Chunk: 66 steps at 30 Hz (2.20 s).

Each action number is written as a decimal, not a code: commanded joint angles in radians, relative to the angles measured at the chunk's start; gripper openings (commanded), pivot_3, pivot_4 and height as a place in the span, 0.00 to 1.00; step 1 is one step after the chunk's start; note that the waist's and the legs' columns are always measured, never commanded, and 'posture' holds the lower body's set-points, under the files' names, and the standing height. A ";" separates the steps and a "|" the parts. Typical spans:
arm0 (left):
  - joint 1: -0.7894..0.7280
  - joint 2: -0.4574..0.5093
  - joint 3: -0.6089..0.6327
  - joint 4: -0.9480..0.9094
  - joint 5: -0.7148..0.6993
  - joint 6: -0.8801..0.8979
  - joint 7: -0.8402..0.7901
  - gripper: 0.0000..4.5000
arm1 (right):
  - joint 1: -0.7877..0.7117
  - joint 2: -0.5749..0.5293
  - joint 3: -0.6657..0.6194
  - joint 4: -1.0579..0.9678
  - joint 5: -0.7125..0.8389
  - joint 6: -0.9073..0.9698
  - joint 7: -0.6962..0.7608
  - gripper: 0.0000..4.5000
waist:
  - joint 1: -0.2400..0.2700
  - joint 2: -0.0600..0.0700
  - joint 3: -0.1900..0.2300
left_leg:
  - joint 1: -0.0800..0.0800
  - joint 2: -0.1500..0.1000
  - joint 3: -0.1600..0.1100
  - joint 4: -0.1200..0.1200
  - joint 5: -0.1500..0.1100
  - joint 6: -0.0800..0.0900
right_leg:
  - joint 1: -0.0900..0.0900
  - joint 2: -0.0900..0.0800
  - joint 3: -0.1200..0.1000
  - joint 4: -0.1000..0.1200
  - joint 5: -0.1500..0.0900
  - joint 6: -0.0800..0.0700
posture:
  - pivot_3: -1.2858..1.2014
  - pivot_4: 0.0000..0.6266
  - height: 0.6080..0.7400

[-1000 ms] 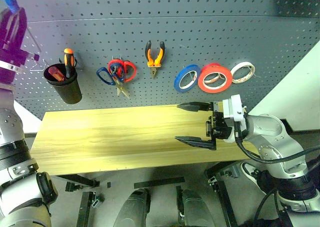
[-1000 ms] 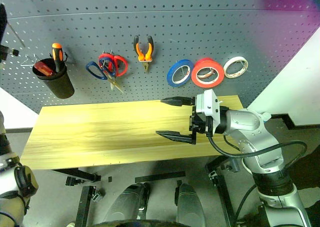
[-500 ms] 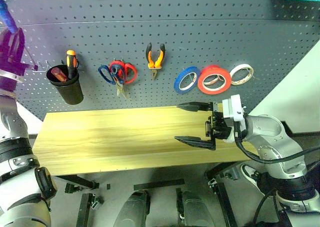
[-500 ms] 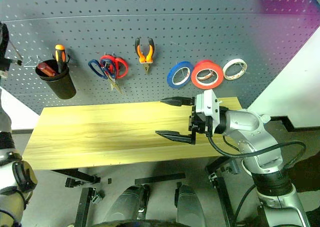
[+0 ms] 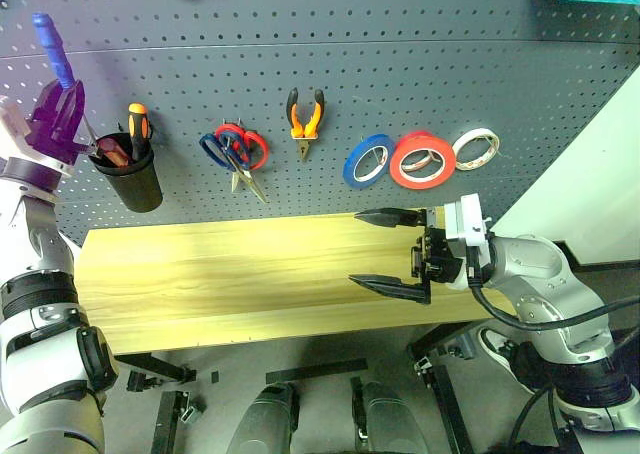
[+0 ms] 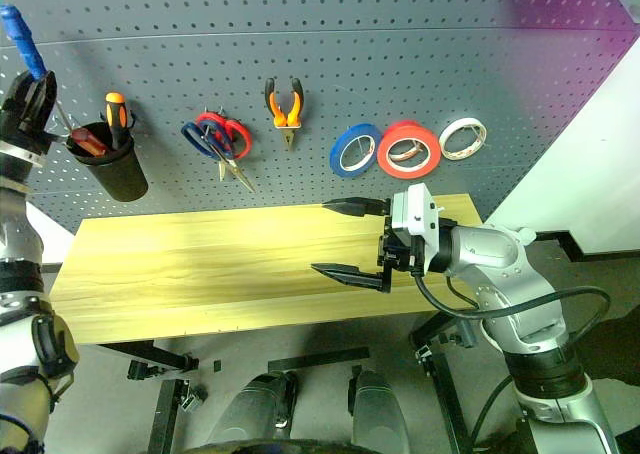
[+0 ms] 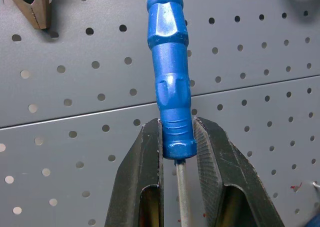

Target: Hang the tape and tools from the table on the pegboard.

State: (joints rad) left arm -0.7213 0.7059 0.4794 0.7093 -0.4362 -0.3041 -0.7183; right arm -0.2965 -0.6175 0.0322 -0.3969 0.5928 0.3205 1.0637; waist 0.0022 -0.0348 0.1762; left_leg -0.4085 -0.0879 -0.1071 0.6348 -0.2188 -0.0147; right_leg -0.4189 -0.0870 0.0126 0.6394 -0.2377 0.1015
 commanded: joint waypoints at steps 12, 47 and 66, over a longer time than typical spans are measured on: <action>-0.040 -0.006 -0.017 0.038 0.014 -0.054 -0.001 0.12 | -0.044 0.016 -0.098 -0.060 0.171 0.070 -0.063 1.00 | -0.001 0.000 0.000 | 0.000 0.000 0.000 0.010 0.000 0.000 | 0.001 0.001 0.000 0.009 0.000 0.000 | 0.51 0.15 1.00; -0.004 -0.025 -0.011 -0.073 -0.026 -0.004 0.008 0.87 | -0.041 0.008 -0.117 -0.082 0.259 0.125 -0.102 1.00 | -0.015 0.000 -0.001 | 0.000 0.000 0.000 0.011 0.000 0.000 | 0.002 0.000 0.000 0.009 0.000 0.000 | 0.51 0.14 1.00; 0.396 0.000 -0.071 -0.786 -0.171 0.427 -0.067 0.87 | 0.046 -0.005 -0.166 -0.119 0.245 0.119 -0.155 1.00 | -0.012 0.003 -0.003 | 0.001 0.002 -0.001 0.010 -0.001 0.000 | 0.004 0.000 0.002 0.007 0.000 -0.001 | 0.52 0.18 1.00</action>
State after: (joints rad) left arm -0.3391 0.6954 0.4124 -0.0511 -0.6299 0.1274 -0.7719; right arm -0.2579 -0.6103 -0.1017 -0.4799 0.8402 0.4523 0.9174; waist -0.0095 -0.0320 0.1736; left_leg -0.4070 -0.0862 -0.1077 0.6452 -0.2194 -0.0144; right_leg -0.4146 -0.0873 0.0149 0.6462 -0.2379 0.1000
